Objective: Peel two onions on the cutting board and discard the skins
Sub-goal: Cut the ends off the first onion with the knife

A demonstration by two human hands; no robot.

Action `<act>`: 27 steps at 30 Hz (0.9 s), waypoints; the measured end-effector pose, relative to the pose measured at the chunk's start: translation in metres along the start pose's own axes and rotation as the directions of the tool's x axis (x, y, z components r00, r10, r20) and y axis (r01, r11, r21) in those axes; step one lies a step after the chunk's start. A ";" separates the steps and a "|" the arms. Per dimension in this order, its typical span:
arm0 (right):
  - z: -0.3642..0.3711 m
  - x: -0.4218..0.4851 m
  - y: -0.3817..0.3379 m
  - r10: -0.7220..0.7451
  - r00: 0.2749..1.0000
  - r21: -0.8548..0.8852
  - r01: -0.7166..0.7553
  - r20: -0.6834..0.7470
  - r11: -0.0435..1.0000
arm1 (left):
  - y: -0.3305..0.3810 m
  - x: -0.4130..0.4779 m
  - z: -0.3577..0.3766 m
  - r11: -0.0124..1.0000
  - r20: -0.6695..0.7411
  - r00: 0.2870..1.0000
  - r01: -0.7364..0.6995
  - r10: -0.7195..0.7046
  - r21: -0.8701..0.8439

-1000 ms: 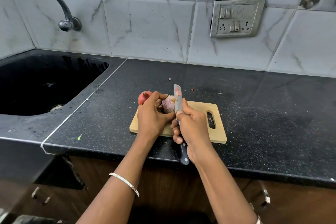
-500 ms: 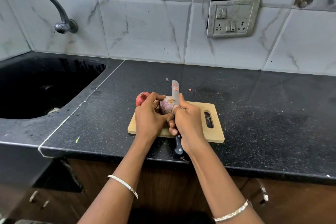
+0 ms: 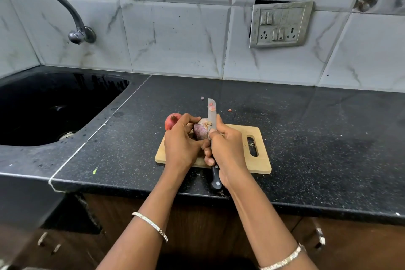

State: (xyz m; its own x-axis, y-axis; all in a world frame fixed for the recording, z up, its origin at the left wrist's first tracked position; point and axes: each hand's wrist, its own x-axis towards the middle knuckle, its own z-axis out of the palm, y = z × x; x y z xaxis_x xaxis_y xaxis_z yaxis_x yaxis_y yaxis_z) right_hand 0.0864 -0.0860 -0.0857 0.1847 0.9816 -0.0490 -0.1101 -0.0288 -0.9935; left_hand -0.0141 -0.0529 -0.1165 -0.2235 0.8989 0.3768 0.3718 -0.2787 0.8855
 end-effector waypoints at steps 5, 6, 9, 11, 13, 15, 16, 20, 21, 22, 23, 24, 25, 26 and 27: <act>0.005 -0.024 0.013 -0.030 0.999 0.031 0.029 0.036 0.999 | -0.004 0.001 0.001 1.000 -0.007 1.000 -0.021 0.021 0.006; 0.005 -0.020 0.012 -0.025 1.000 0.043 0.024 0.018 0.999 | -0.004 0.001 0.001 1.000 0.001 1.000 -0.008 0.008 -0.002; -0.001 -0.012 0.004 -0.022 0.999 0.083 0.019 0.032 0.996 | -0.002 0.002 0.000 1.000 0.001 1.000 0.009 -0.009 -0.003; -0.009 -0.012 -0.001 -0.038 0.999 0.105 0.034 0.034 0.994 | -0.004 0.004 0.001 1.000 0.000 1.000 -0.004 0.004 0.002; -0.017 -0.009 -0.004 -0.060 0.998 0.106 0.059 0.009 0.993 | -0.006 0.006 0.001 1.000 0.017 1.000 -0.020 0.020 -0.010; -0.025 -0.004 -0.008 -0.088 0.996 0.056 0.090 -0.031 0.994 | -0.009 0.008 0.002 1.000 0.037 0.999 -0.013 0.014 -0.029; -0.029 -0.002 -0.010 -0.112 0.992 -0.004 0.112 -0.051 0.994 | -0.009 0.008 0.001 0.999 0.049 0.999 -0.005 0.007 -0.037; -0.044 0.010 -0.012 -0.279 0.959 -0.448 0.230 -0.046 0.864 | -0.011 0.008 0.001 0.995 0.105 0.995 0.011 0.000 -0.102; -0.046 0.013 -0.013 -0.320 0.947 -0.539 0.264 -0.011 0.800 | -0.011 0.008 0.001 0.994 0.111 0.994 0.009 0.003 -0.110; -0.046 0.014 -0.013 -0.347 0.938 -0.598 0.290 0.022 0.747 | -0.012 0.008 0.001 0.994 0.112 0.994 0.012 0.001 -0.113; -0.045 0.013 -0.012 -0.359 0.932 -0.627 0.312 0.054 0.714 | -0.013 0.008 0.002 0.992 0.112 0.994 0.015 -0.001 -0.122; -0.043 0.011 -0.011 -0.366 0.927 -0.642 0.334 0.088 0.690 | -0.013 0.007 0.002 0.991 0.108 0.994 0.015 -0.001 -0.134; -0.041 0.008 -0.009 -0.372 0.920 -0.654 0.355 0.119 0.668 | -0.013 0.006 0.002 0.990 0.102 0.995 0.012 0.003 -0.140; -0.037 0.004 -0.007 -0.377 0.915 -0.670 0.370 0.142 0.644 | -0.014 0.006 0.003 0.991 0.094 0.996 0.008 0.005 -0.137; -0.033 0.002 -0.006 -0.385 0.909 -0.686 0.381 0.156 0.620 | -0.014 0.006 0.003 0.991 0.092 0.996 0.006 0.006 -0.132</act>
State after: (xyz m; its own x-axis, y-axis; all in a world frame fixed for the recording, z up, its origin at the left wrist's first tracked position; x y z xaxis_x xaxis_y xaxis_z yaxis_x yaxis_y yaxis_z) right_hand 0.1200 -0.0906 -0.0838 0.0579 0.9333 0.3544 0.6718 0.2262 -0.7053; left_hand -0.0178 -0.0428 -0.1276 -0.1377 0.9244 0.3557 0.2480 -0.3155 0.9159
